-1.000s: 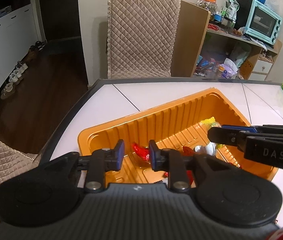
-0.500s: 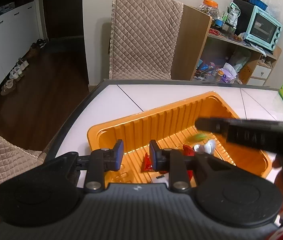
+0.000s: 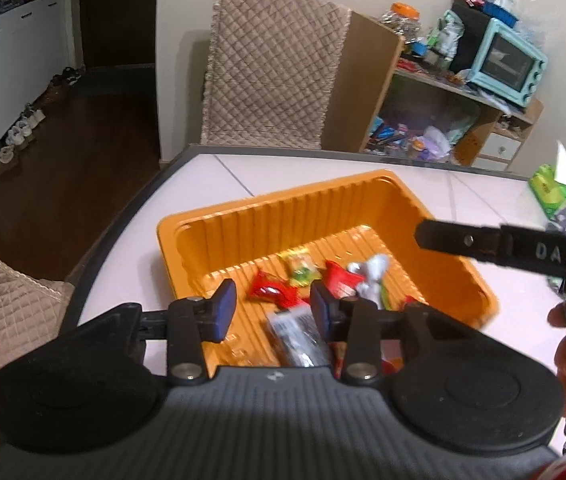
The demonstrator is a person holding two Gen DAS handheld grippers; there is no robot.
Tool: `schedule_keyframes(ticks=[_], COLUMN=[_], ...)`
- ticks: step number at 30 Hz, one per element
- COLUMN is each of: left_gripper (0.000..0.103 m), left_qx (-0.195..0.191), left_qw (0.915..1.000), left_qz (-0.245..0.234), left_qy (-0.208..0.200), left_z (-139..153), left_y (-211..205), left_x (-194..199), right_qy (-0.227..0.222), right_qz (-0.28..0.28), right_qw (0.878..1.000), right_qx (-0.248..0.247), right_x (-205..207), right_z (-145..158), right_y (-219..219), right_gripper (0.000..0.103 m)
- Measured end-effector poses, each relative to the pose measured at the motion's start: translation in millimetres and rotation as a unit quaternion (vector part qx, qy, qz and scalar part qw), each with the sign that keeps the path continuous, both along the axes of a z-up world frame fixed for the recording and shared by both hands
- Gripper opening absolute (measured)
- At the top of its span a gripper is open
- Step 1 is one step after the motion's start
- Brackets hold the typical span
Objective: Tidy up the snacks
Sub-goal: 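Open both tools to drop the yellow candy and red candy into the tray, then move both open tools back toward the two remaining candies on the table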
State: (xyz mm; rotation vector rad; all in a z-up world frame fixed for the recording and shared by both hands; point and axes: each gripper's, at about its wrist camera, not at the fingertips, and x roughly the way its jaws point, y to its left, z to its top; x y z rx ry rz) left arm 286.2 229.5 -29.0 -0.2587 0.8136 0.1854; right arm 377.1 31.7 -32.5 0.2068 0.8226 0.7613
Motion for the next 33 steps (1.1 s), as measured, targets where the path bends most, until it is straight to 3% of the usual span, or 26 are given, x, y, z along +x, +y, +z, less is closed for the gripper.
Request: schedule_keyframes(ticks=[8,22,33], left_gripper=[0.048,0.048,0.048], left_qx=[0.0,0.0,-0.018], left_qw=[0.9994,0.9975,0.9915], left_qz=[-0.033,-0.069,-0.122], left_qy=[-0.007,0.012,0.041], left_z=[13,8,-7], left_y=[-31,-82,-134], left_x=[-40,-104,-140], right_qy=[0.006,0.02,0.029], right_qz=[-0.029,-0.091,-0.12], right_qw=[1.0,0.995,0.989], right_qx=[-0.001,-0.045,-0.077], right_x=[-49,-144,-196], right_z=[8,11,7], right_y=[-58,-144,-183], right_gripper=[0.071,0.072,0.072])
